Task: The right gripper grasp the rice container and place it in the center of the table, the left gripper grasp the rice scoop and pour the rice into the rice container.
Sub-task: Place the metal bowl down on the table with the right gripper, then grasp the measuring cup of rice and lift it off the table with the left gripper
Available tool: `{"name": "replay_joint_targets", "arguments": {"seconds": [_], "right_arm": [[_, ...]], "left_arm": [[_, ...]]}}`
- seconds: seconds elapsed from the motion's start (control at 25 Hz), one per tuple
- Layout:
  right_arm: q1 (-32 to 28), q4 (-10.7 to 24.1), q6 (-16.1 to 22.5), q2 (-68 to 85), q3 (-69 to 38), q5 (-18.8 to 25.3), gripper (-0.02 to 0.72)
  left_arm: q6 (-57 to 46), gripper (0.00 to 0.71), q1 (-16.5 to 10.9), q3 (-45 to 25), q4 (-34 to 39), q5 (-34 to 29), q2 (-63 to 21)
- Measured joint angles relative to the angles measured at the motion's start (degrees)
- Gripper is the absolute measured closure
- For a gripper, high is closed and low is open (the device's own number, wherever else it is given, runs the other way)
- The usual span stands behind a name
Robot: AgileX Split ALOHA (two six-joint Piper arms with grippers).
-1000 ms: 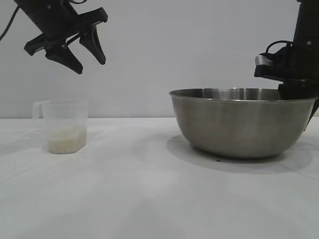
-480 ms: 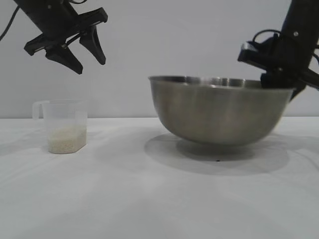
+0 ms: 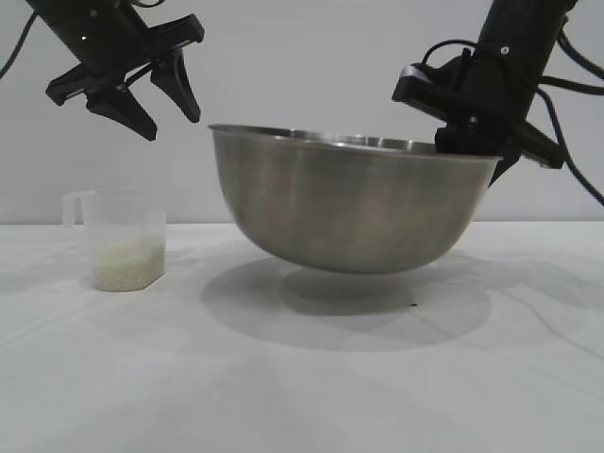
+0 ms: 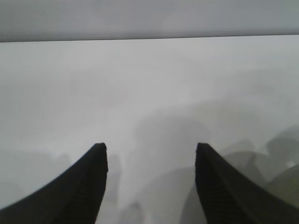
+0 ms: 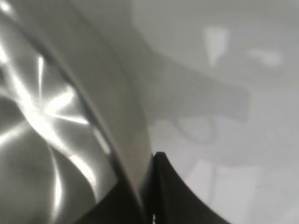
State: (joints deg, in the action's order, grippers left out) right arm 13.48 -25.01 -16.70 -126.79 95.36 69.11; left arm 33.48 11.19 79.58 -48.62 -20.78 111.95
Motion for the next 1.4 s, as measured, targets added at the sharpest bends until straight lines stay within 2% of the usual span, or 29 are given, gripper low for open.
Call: {"name": "replay_joint_targets", "arguments": {"seconds": [0.04,0.08,0.36,0.44,0.56,0.68,0.72,0.76,0.92,1.0,1.16,1.4], "right_arm": [[0.0,0.1,0.0,0.0,0.0,0.0,0.654],[0.0,0.0,0.0,0.0,0.0,0.0,0.654],[0.0,-0.9,0.0,0.0,0.3,0.1,0.363],[0.0,-0.3,0.0,0.0,1.8,0.2,0.267],[0.0,0.7,0.7,0.7,4.6,0.3,0.167],[0.0,3.0,1.1,3.6,5.8,0.4,0.174],[0.0,4.7,1.4,4.7,5.8,0.5,0.174],[0.0,6.9,1.9,5.7,5.8,0.6,0.134],[-0.9,15.8,6.9,9.3,5.8,1.2,0.149],[-2.3,18.9,8.4,11.6,5.7,1.2,0.149],[-5.8,20.2,9.7,16.4,2.7,1.3,0.149],[-11.5,21.5,10.7,28.3,-8.1,1.6,0.149]], "left_arm": [[0.0,0.357,0.0,0.0,0.0,-0.1,0.0],[0.0,0.357,0.0,0.0,0.0,-0.2,0.0],[0.0,0.357,0.0,0.0,0.0,-0.5,0.0],[0.0,0.357,0.0,0.0,0.0,-0.7,0.0],[0.0,0.357,0.0,0.0,0.0,-1.0,0.0],[0.0,0.357,0.0,0.0,0.0,-1.1,0.0],[0.0,0.357,0.0,0.0,0.0,-1.1,0.0],[0.0,0.357,0.0,0.0,0.0,-1.1,0.0],[0.0,0.357,0.0,0.0,0.0,-1.2,0.0],[0.0,0.357,0.0,0.0,0.0,-1.2,0.0],[0.0,0.357,0.0,0.0,0.0,-1.2,0.0],[0.0,0.357,0.0,0.0,0.0,-1.7,0.0]]}}
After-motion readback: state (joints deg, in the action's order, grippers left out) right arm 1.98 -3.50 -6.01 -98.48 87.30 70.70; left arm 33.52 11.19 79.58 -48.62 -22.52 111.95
